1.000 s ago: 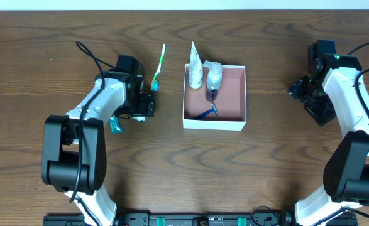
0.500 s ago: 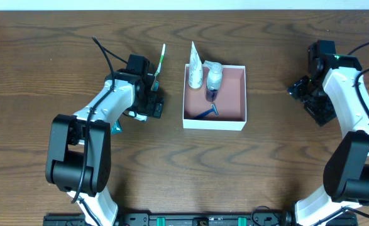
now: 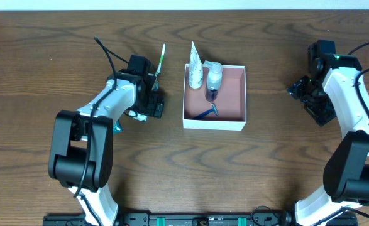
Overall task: Pack container
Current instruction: 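Lower the left gripper and close it on the green Dettol box, then lift the Dettol box and carry it right over the white box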
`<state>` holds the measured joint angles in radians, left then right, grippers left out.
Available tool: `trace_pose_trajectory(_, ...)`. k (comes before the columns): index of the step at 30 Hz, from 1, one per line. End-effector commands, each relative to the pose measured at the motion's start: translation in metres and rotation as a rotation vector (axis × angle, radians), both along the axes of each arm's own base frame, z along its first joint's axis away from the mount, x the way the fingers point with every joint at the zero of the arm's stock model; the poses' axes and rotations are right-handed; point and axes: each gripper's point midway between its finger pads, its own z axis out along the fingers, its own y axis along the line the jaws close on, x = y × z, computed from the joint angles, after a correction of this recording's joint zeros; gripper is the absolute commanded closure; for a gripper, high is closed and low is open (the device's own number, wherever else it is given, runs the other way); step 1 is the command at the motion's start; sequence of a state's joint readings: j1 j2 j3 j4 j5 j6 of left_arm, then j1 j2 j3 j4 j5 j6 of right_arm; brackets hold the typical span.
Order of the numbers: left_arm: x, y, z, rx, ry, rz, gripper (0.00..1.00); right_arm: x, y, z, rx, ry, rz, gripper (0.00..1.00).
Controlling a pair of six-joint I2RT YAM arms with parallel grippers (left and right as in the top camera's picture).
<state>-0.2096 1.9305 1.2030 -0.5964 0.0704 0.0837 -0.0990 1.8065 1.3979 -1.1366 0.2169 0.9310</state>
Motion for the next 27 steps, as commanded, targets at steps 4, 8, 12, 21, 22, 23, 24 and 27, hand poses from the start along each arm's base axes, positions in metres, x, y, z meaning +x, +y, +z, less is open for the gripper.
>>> trace_pose_trajectory(4,-0.0023,0.0148,-0.0070,0.080,0.008,0.001,0.02,0.0011,-0.0042,-0.0002,-0.011,0.003,-0.003,0.01)
trace_pose_trajectory(8,-0.0025,0.0156,-0.0071,0.085,0.009,0.001,0.02,0.0010,-0.0042,-0.0003,-0.011,0.003,-0.003,0.01)
trace_pose_trajectory(12,-0.0025,0.0155,-0.0071,0.084,0.009,0.001,0.02,0.0010,-0.0042,-0.0003,-0.011,0.003,-0.003,0.01)
trace_pose_trajectory(21,-0.0037,0.0157,-0.0073,0.085,0.014,0.002,0.43,0.0010,-0.0042,-0.0003,-0.011,0.003,-0.003,0.01)
trace_pose_trajectory(22,-0.0042,0.0158,-0.0073,0.085,0.016,0.002,0.49,0.0010,-0.0042,-0.0003,-0.011,0.003,-0.003,0.01)
trace_pose_trajectory(23,-0.0046,0.0159,-0.0074,0.085,0.018,0.002,0.55,0.0010,-0.0042,-0.0003,-0.011,0.003,-0.003,0.01)
trace_pose_trajectory(24,-0.0050,0.0159,-0.0074,0.086,0.019,0.002,0.59,0.0010,-0.0042,-0.0003,-0.011,0.003,-0.003,0.01)
trace_pose_trajectory(27,-0.0058,0.0162,-0.0073,0.087,0.022,0.001,0.60,0.0010,-0.0042,-0.0003,-0.011,0.003,-0.003,0.01)
